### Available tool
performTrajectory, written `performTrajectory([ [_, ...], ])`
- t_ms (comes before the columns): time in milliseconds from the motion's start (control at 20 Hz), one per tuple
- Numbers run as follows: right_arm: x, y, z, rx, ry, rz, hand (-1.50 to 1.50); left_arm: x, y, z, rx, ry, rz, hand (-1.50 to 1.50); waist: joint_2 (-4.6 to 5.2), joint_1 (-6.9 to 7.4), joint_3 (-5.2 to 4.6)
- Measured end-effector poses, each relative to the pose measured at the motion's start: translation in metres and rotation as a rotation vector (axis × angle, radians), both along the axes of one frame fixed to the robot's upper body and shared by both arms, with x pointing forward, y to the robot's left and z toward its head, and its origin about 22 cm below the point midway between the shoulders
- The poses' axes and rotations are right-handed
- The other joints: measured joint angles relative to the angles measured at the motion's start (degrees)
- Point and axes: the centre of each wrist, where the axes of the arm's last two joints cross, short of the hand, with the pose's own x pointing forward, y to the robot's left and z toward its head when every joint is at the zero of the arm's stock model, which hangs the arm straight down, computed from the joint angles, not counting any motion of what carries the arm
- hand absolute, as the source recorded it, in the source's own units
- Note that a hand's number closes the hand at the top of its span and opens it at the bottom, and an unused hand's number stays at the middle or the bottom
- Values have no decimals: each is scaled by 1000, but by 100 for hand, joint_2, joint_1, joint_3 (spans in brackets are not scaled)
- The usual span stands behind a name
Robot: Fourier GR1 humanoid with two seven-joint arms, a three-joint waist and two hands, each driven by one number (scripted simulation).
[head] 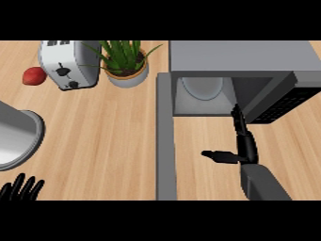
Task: Pick up the milk, place it into the microwave and close the microwave
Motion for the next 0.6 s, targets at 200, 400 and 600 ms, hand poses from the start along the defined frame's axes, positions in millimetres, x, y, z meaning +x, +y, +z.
performTrajectory([
  [200,-24,-16,-7,10,-12,-22,150,6,-12,-3,-3,14,-45,-150,-17,-58,-5],
  [400,-43,-41,-4,2,-40,-52,150,17,-20,-6,22,32,-141,-150,-21,-95,-8],
  [600,-67,-67,-1,-2,-41,-81,-150,35,-40,-12,84,52,-233,150,-15,-104,-8],
])
